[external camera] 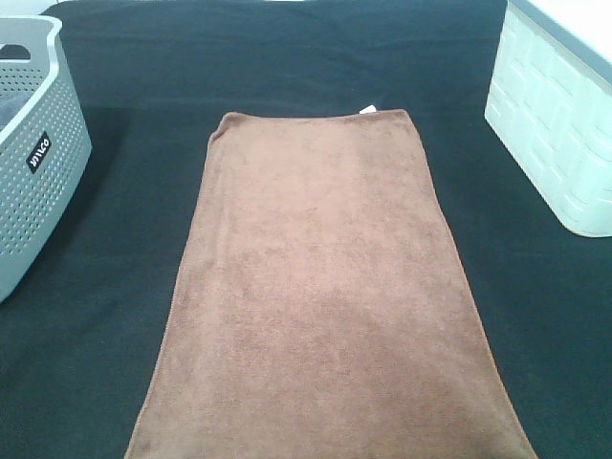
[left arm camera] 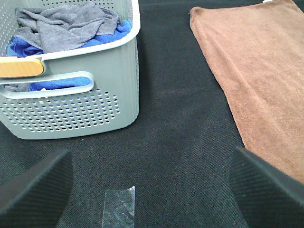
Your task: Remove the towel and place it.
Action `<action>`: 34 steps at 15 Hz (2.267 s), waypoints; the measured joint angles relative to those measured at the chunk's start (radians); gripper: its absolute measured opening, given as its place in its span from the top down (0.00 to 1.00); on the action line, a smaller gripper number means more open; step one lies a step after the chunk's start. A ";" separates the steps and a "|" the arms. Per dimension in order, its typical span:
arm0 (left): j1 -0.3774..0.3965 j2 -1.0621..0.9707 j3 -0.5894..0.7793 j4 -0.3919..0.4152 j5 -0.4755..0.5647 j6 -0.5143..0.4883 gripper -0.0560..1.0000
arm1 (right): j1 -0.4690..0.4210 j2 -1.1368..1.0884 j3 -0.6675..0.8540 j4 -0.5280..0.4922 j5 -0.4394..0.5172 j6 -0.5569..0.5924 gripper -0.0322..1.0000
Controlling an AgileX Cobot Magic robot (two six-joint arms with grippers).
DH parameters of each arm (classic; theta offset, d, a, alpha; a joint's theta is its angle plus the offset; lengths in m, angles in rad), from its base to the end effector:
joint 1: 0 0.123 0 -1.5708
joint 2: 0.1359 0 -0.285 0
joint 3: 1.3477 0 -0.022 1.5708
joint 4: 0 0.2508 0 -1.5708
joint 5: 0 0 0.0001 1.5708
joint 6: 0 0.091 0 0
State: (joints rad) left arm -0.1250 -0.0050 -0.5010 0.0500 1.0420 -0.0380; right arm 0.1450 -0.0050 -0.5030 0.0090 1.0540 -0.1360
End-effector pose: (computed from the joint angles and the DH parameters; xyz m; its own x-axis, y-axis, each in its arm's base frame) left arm -0.0045 0.0045 0.2791 -0.4311 0.0413 -0.9014 0.0805 0.9967 0.0072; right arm -0.0057 -0.0001 0.2786 -0.4146 -0.1931 -0.8893 -0.2076 0.9715 -0.1142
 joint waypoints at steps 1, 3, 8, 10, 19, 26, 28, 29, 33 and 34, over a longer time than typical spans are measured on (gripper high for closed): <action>0.000 0.000 0.002 0.000 0.000 0.000 0.16 | 0.000 0.000 0.000 0.000 0.000 0.000 0.40; 0.000 0.000 0.003 0.000 0.000 0.000 0.16 | 0.000 0.000 0.000 0.000 0.000 0.000 0.40; 0.000 0.000 0.003 0.000 0.000 0.000 0.16 | 0.000 0.000 0.000 0.012 0.000 0.000 0.40; 0.000 0.000 0.003 0.000 0.000 0.000 0.17 | 0.000 0.000 0.000 0.018 0.000 0.000 0.40; 0.000 0.000 0.003 0.000 0.000 0.001 0.17 | 0.000 0.000 0.000 0.018 0.000 0.000 0.40; 0.000 0.000 0.003 0.000 0.000 0.001 0.17 | 0.000 0.000 0.000 0.018 0.000 0.000 0.40; 0.000 0.000 0.003 0.000 0.000 0.001 0.17 | 0.000 0.000 0.000 0.018 0.000 0.000 0.40; 0.000 0.000 0.003 0.000 0.000 0.001 0.17 | 0.000 0.000 0.000 0.018 0.000 0.000 0.40; 0.000 0.000 0.003 0.000 0.000 0.002 0.17 | 0.000 0.000 0.000 0.018 0.000 0.000 0.40; 0.000 0.000 0.003 0.000 0.000 0.002 0.17 | 0.000 0.000 0.000 0.018 0.000 0.000 0.40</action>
State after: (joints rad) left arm -0.1250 -0.0050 -0.4980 0.0500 1.0420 -0.0360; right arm 0.1450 -0.0050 -0.5030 0.0270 1.0540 -0.1360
